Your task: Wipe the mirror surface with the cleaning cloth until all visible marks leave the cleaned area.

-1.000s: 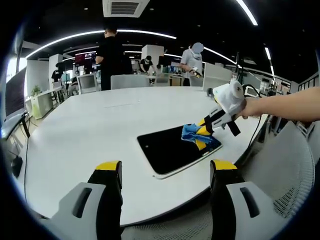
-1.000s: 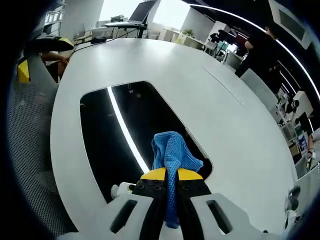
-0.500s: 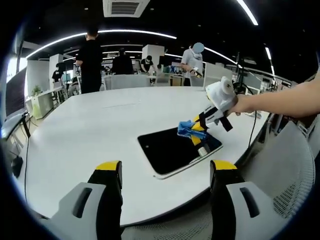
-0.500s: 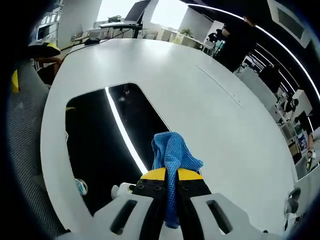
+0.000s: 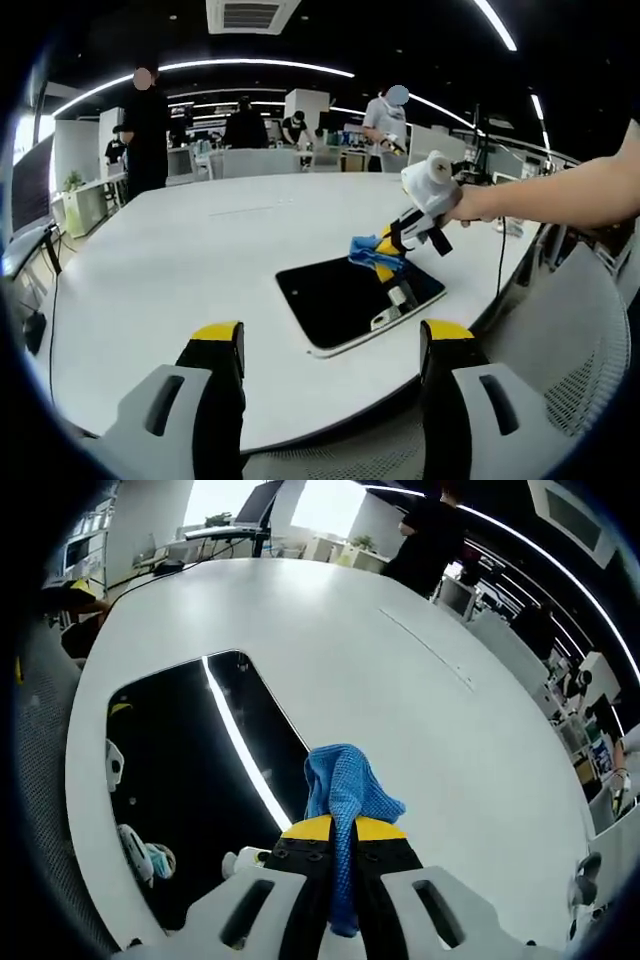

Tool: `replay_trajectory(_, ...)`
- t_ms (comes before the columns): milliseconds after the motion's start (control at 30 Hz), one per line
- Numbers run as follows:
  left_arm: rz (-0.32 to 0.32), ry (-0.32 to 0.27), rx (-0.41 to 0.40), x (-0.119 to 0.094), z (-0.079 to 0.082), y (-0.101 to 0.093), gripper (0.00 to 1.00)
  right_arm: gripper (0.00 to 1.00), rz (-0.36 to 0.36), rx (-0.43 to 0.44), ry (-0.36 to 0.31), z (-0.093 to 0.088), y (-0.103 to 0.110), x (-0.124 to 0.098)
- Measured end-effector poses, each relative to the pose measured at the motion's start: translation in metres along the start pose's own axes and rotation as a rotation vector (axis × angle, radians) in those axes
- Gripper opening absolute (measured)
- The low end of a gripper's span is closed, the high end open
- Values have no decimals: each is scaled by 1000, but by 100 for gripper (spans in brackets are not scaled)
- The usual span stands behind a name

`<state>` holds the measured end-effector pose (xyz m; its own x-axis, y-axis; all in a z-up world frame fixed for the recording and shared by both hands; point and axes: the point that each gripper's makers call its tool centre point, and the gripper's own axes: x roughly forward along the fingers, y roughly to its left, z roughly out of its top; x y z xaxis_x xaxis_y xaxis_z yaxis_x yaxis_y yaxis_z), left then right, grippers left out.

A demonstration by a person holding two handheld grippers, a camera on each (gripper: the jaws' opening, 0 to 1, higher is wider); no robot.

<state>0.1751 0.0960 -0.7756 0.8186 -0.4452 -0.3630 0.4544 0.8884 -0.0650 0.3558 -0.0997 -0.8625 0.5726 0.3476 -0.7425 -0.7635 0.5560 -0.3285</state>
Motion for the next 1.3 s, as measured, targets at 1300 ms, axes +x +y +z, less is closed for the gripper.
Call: replay_trajectory(1300,6,8,3,1,0,1,70,0,-22,326,-78,0,-15,2)
